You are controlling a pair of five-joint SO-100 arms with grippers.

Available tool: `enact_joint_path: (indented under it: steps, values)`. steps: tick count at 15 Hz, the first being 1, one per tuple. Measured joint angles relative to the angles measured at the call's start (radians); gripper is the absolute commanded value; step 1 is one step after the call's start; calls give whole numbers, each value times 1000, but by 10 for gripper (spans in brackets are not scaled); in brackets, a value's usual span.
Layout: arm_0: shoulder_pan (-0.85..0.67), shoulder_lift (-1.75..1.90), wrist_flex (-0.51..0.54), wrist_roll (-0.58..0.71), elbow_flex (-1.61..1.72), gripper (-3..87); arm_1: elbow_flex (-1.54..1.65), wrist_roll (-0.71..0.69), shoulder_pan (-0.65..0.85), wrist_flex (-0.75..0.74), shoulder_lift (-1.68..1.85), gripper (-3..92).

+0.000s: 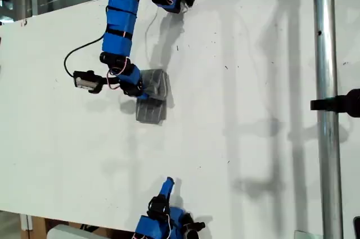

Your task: Grasp corners of a towel and fold twice.

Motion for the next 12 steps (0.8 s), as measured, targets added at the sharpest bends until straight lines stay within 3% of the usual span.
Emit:
enact_joint_path:
  steps: [1, 2, 4, 6, 10, 11, 12]
  values:
    - [0, 0, 0, 0, 0, 41, 0, 0, -2, -74, -41, 25]
    - [0, 0, 0, 0, 0, 40, 0, 0, -2, -141, -75, 122]
    - [0, 0, 0, 0, 6, 40, 0, 21, -2, -287, -124, 188]
    - [0, 0, 0, 0, 6, 40, -2, 95, 11, -462, -124, 177]
    - [0, 0, 0, 0, 6, 42, -8, 127, 38, -614, -83, 177]
    - [0, 0, 0, 0, 9, 42, -9, 127, 43, -609, -40, 117]
    - [2, 0, -6, -3, 17, 14, -2, 118, 51, -578, 21, -2]
